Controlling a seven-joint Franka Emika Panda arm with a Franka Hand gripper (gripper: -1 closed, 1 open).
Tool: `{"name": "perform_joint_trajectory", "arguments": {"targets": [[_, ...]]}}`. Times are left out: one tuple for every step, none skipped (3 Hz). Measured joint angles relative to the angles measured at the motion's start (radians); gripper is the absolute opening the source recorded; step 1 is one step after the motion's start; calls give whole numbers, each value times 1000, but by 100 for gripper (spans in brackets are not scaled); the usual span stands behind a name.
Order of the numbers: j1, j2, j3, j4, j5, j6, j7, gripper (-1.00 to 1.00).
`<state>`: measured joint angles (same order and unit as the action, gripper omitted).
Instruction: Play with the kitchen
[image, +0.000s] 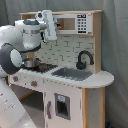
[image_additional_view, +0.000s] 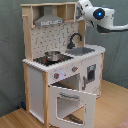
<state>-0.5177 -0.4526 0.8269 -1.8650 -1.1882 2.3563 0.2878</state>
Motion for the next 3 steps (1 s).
{"name": "perform_joint_trajectory", "arguments": {"targets": [[-3,72,38,55,-30,-1,-13,-100],[-3,147,68,114,-68,-3,-28,-100],[-3,218,90,171,-91,-15,-59,-100]]}}
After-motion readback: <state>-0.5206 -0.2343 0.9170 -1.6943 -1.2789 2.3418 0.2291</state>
